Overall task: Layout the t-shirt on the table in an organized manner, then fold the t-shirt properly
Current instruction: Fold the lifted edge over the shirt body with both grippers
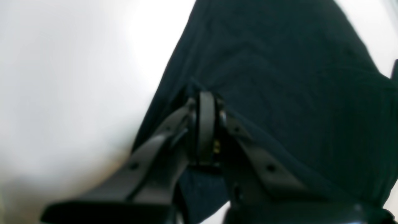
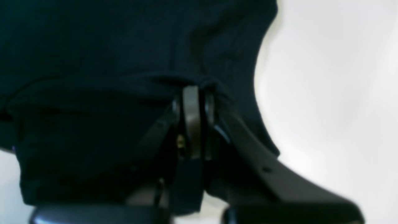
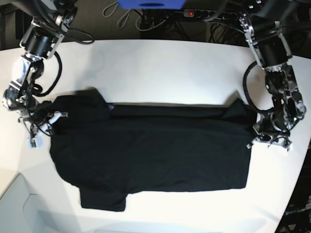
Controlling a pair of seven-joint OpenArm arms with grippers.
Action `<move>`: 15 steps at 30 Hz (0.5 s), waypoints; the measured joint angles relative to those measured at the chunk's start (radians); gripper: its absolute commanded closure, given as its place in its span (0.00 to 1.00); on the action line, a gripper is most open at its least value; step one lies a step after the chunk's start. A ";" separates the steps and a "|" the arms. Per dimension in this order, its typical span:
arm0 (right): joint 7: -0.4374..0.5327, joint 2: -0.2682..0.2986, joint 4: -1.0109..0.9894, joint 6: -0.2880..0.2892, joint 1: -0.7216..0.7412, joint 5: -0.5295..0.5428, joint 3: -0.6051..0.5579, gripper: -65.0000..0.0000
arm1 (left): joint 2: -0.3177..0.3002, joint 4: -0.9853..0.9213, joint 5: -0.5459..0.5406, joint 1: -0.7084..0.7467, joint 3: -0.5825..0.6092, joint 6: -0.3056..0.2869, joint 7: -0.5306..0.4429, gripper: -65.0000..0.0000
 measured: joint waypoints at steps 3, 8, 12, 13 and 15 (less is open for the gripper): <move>0.029 -0.002 -0.037 0.000 0.000 0.000 0.000 1.00 | -0.001 -0.063 0.001 -0.036 0.000 0.000 -0.001 1.00; 0.043 0.000 -0.088 0.000 0.023 -0.002 0.001 1.00 | 0.000 -0.137 0.000 -0.089 0.000 0.000 -0.039 1.00; 0.044 0.001 -0.090 0.000 0.027 -0.002 0.000 1.00 | -0.001 -0.153 -0.002 -0.089 0.000 0.000 -0.080 1.00; 0.044 0.001 -0.090 0.000 0.027 -0.002 0.000 1.00 | 0.000 -0.154 -0.002 -0.089 0.000 0.000 -0.081 1.00; 0.045 0.001 -0.090 0.000 0.028 -0.002 0.000 1.00 | 0.000 -0.154 -0.002 -0.089 0.000 0.000 -0.084 0.95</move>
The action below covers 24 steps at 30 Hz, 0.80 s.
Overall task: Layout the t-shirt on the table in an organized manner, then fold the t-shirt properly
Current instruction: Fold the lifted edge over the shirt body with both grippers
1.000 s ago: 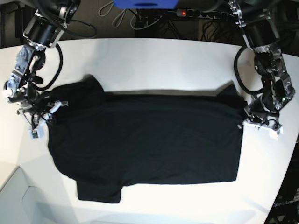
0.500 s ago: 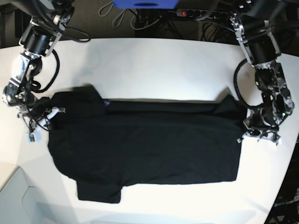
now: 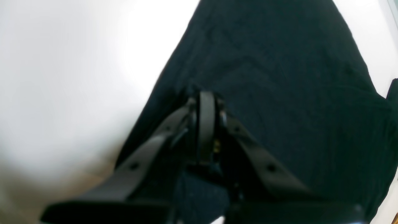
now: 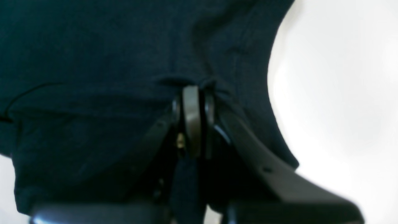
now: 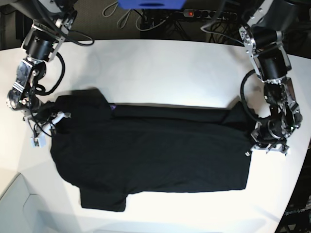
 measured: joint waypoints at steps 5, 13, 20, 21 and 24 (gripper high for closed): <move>0.000 0.000 0.000 0.000 0.000 0.000 0.000 0.99 | 0.000 0.000 -0.001 0.000 0.000 0.000 -0.006 0.66; -0.001 0.000 0.003 -0.056 -0.019 0.001 0.005 0.65 | -0.003 0.004 -0.002 0.000 -0.005 0.000 0.004 0.38; 0.001 -0.004 0.226 -0.064 -0.118 0.002 0.011 0.57 | -0.005 0.256 -0.005 0.093 -0.011 -0.001 0.163 0.35; 0.003 -0.011 0.257 -0.064 -0.135 0.005 0.011 0.57 | -0.002 0.314 -0.006 0.123 -0.010 0.000 0.162 0.35; 0.001 -0.035 0.322 -0.063 -0.190 0.006 0.010 0.57 | 0.019 0.448 -0.008 0.216 -0.002 -0.005 0.157 0.35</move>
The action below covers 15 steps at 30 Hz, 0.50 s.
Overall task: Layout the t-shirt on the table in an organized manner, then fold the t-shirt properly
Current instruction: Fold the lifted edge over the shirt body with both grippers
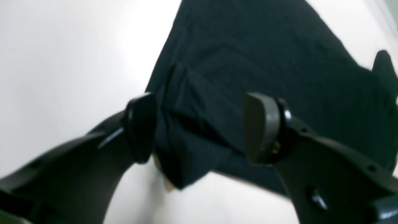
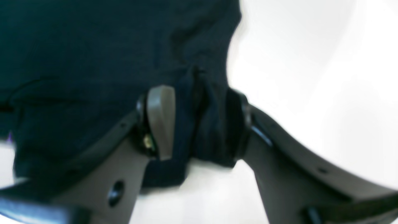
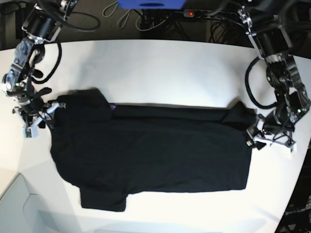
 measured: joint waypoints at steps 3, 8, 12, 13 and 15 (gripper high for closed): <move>-0.003 -0.009 -0.008 0.003 -0.021 -0.001 0.015 0.57 | 0.005 -0.012 0.003 0.050 0.004 0.001 0.001 0.35; 0.003 0.006 -0.104 0.000 -0.001 -0.005 0.083 0.57 | -0.011 -0.154 0.013 0.062 0.004 0.004 -0.135 0.35; 0.001 0.042 -0.157 0.000 0.020 -0.003 0.103 0.57 | -0.028 -0.222 0.011 0.060 0.003 0.005 -0.182 0.35; 0.005 0.054 -0.165 0.000 0.023 -0.004 0.104 0.57 | -0.030 -0.237 0.012 0.058 0.002 0.005 -0.183 0.35; 0.007 0.061 -0.168 0.000 0.023 -0.005 0.106 0.57 | -0.028 -0.243 0.010 0.057 0.003 0.005 -0.200 0.35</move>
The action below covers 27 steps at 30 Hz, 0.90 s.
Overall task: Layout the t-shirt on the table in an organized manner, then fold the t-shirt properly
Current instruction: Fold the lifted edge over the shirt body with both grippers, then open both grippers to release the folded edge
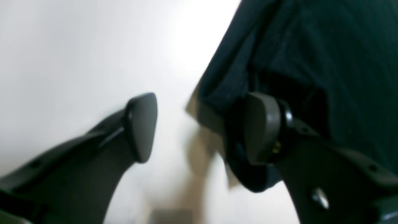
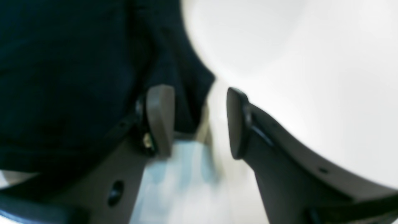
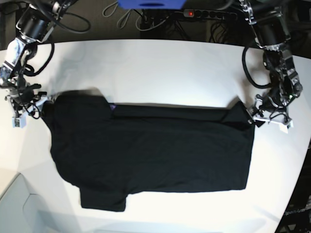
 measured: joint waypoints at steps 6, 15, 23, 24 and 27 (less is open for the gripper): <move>0.001 -0.006 -0.004 0.000 -0.002 0.000 -0.002 0.57 | 0.000 -0.050 -0.004 -0.039 0.002 -0.001 -0.011 0.36; 0.001 -0.008 -0.004 0.000 -0.008 0.000 -0.005 0.57 | -0.005 -0.092 -0.002 -0.064 0.037 -0.004 -0.030 0.36; 0.000 -0.011 -0.005 0.000 -0.011 0.000 -0.008 0.57 | -0.006 -0.084 0.000 -0.069 0.175 -0.004 -0.044 0.37; 0.001 -0.011 -0.005 0.000 -0.011 0.000 -0.008 0.57 | -0.006 -0.084 0.001 -0.069 0.183 -0.004 -0.047 0.40; 0.000 -0.011 -0.005 0.000 -0.011 0.000 -0.007 0.57 | -0.012 -0.086 -0.001 -0.067 0.193 -0.004 -0.045 0.55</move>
